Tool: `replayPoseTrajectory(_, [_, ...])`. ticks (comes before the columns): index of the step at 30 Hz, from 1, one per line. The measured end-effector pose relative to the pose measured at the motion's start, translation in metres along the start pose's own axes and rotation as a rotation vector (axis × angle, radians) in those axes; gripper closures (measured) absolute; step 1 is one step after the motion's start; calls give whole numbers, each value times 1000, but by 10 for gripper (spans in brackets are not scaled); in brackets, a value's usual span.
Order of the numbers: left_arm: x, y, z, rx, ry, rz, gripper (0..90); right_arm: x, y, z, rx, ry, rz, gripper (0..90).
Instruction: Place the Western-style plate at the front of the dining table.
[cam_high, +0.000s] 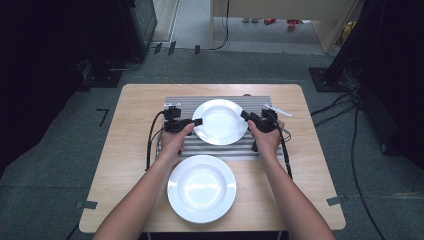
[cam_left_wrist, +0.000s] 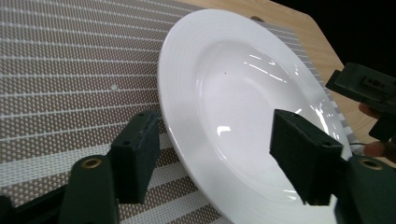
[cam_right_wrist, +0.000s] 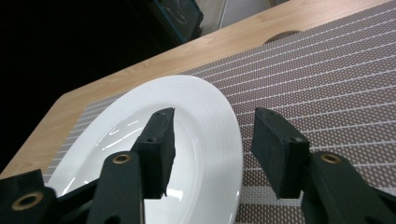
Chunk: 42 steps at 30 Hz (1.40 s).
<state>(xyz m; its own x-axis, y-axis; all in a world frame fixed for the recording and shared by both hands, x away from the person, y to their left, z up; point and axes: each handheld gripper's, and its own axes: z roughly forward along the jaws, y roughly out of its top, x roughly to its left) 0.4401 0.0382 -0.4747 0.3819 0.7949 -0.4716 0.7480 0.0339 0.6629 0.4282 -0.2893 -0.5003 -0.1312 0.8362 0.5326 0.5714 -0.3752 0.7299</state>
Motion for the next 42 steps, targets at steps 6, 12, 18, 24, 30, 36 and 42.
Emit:
replayPoseTrajectory(6, [-6, 1, -14, -13, -12, 40, 253, -4, -1, -14, 28, 5, 4, 423])
replayPoseTrajectory(12, [-12, -6, -32, -34, -30, 79, 232, -5, -1, -32, 57, 36, -16, 380])
replayPoseTrajectory(18, [-13, -14, -48, -49, -45, 90, 229, -1, -3, -54, 78, 51, -115, 335])
replayPoseTrajectory(24, [-12, -24, -63, -49, -57, 111, 215, -3, -8, -77, 71, 80, -127, 314])
replayPoseTrajectory(30, [-6, -34, -79, -54, -44, 125, 209, -6, -14, -93, 75, 85, -151, 309])
replayPoseTrajectory(36, [-4, -46, -93, -59, -48, 136, 205, -8, -21, -110, 77, 99, -167, 304])
replayPoseTrajectory(42, [-3, -58, -106, -65, -47, 143, 199, -12, -28, -126, 84, 100, -182, 297])
